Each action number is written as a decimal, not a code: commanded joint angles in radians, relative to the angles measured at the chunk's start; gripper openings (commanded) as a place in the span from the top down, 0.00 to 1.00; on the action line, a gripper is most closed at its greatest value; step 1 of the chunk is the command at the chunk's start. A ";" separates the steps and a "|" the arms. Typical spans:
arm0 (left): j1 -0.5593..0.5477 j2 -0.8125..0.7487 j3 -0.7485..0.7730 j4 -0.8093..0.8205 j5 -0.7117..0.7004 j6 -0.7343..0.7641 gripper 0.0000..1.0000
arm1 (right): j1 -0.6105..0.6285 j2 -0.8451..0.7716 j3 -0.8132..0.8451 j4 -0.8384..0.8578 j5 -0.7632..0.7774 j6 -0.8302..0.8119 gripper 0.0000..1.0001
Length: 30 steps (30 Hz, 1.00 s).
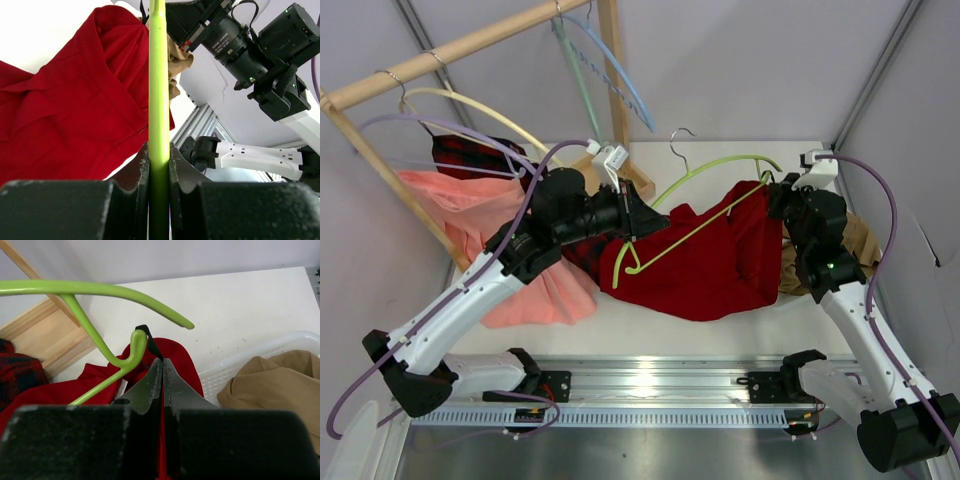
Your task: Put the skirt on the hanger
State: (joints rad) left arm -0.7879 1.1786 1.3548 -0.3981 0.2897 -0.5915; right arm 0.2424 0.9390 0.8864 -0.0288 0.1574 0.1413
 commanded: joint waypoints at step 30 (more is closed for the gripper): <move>-0.007 0.047 0.018 0.074 0.019 -0.002 1.00 | -0.008 -0.005 0.059 0.107 0.008 -0.043 1.00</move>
State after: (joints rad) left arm -0.7891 1.2278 1.3506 -0.3840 0.2749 -0.5938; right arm 0.2424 0.9482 0.8871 -0.0166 0.1562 0.1249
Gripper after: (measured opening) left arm 0.177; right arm 0.010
